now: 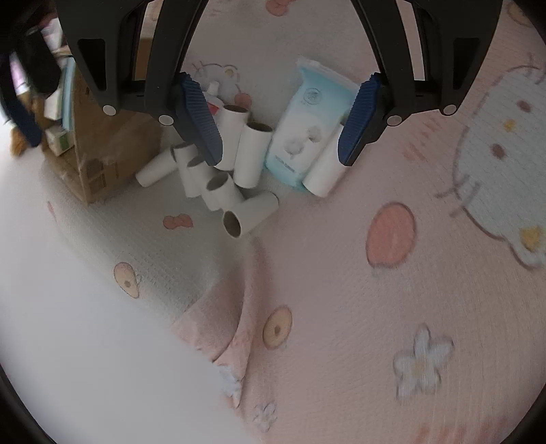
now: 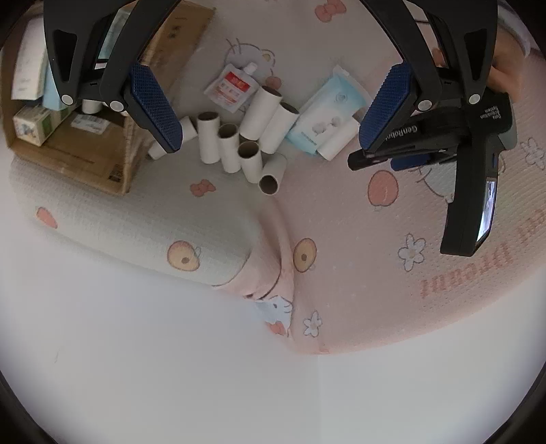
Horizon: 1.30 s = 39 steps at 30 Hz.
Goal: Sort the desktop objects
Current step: 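Move the left gripper toward a white paper tube on the mat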
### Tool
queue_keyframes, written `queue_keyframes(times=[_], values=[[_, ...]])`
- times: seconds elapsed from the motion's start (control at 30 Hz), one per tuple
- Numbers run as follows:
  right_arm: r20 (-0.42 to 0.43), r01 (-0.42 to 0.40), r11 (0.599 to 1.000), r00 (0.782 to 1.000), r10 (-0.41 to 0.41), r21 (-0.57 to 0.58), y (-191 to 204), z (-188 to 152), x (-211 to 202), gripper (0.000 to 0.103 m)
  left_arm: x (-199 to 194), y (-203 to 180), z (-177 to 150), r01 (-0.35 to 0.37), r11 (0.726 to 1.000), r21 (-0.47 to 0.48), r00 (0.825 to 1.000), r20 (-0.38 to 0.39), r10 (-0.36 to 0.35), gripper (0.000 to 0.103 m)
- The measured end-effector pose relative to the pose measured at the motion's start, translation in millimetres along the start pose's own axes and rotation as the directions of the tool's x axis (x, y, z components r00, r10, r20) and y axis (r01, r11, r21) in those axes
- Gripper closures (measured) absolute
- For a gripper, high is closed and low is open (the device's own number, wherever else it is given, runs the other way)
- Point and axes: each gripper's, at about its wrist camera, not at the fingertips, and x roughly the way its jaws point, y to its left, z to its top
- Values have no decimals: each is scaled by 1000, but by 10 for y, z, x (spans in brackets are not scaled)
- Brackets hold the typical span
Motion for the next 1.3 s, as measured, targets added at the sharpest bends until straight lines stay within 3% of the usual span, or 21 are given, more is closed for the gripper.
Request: queue_keyframes(times=[0.07,0.13,0.23,0.3,0.43,0.5,0.63,0.73,0.83,0.87,0.9,0.93,0.97,1.07,1.13,1.2,1.3], values=[[-54,19,1000,998,-21,-25,80,-9,159,2,108,79,5,58,997,-52,997,-50,-61,31],[-95,3,999,995,-7,-49,131,-51,282,14,208,125,0,96,991,-92,991,-86,-104,34],[-128,-11,997,992,1,-74,201,-151,456,19,318,80,-36,92,995,-35,987,-129,-95,36],[-128,-9,996,992,-3,-91,220,-219,514,19,403,91,-86,60,998,-9,984,-168,-61,36],[-112,1,997,994,-10,-78,211,-278,619,19,571,208,-213,39,999,-7,961,-273,-39,36],[-127,-45,999,991,41,-29,162,-280,689,19,633,281,-252,22,1000,-7,952,-304,-23,36],[-114,-20,1000,993,17,-19,115,-346,847,19,789,314,-265,-86,993,81,950,-293,107,37],[-107,2,997,994,-10,-71,137,-451,941,20,934,293,-244,-109,987,117,952,-274,138,46],[-101,-3,994,995,-8,-106,154,-527,1028,19,1076,242,-251,-60,993,106,950,-301,90,47],[-102,-9,993,995,-3,-116,152,-558,1065,19,1115,228,-261,-40,995,87,950,-305,65,52],[-108,-12,992,994,-2,-123,158,-587,1101,19,1143,215,-263,-29,997,71,949,-312,50,58],[-114,-14,991,993,-2,-135,161,-621,1137,19,1173,204,-265,-17,998,55,949,-312,33,74],[-123,-9,989,992,-10,-149,168,-652,1174,19,1222,194,-269,1,1000,32,948,-319,9,81],[-145,18,983,989,-44,-181,144,-746,1306,19,1339,173,-289,73,997,-29,934,-348,-79,82],[-182,11,983,982,-45,-184,96,-797,1417,19,1420,87,-292,135,991,-17,923,-361,-132,81],[-186,17,985,981,-50,-173,22,-831,1490,19,1455,-28,-281,156,987,25,928,-345,-138,81],[-231,0,990,972,-33,-142,-79,-851,1585,19,1513,-154,-212,170,983,74,933,-333,-136,72]])
